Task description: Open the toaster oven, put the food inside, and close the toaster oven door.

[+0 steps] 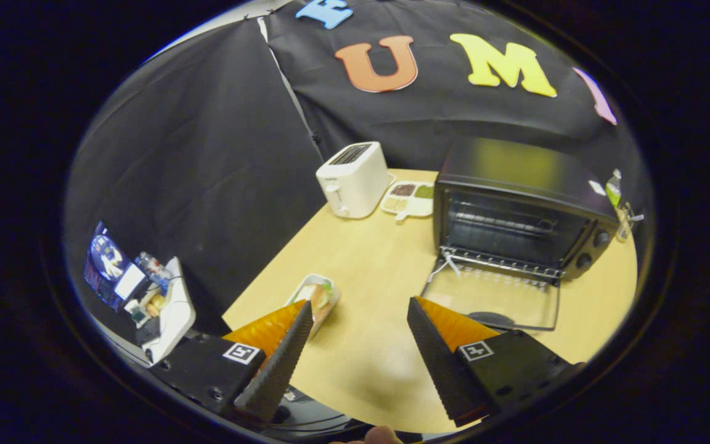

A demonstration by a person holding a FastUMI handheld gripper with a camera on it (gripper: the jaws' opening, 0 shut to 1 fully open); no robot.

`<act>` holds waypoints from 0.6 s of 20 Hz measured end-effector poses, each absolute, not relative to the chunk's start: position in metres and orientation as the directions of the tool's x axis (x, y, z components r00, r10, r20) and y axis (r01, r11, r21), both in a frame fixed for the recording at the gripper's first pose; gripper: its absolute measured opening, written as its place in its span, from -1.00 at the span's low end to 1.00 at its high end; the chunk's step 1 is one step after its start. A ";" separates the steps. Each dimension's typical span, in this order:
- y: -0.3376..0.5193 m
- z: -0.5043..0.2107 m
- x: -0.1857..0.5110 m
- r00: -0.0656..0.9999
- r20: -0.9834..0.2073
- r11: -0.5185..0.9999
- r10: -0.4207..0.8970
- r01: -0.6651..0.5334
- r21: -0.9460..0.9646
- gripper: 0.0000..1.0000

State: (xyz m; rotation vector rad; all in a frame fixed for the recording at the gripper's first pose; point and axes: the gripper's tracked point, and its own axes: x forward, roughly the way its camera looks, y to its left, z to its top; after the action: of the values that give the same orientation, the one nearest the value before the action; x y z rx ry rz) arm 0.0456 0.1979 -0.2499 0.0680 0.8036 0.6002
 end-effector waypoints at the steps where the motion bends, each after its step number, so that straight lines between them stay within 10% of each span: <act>1: 0.209 -0.258 0.041 0.498 -0.665 0.816 0.556 -0.480 0.323 1.00; 12: 0.275 -0.335 0.056 0.223 -0.693 0.728 0.686 -0.232 0.645 0.65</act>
State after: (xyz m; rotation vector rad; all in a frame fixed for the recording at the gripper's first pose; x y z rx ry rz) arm 0.0559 0.2747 -0.3350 0.4550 1.1870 0.6644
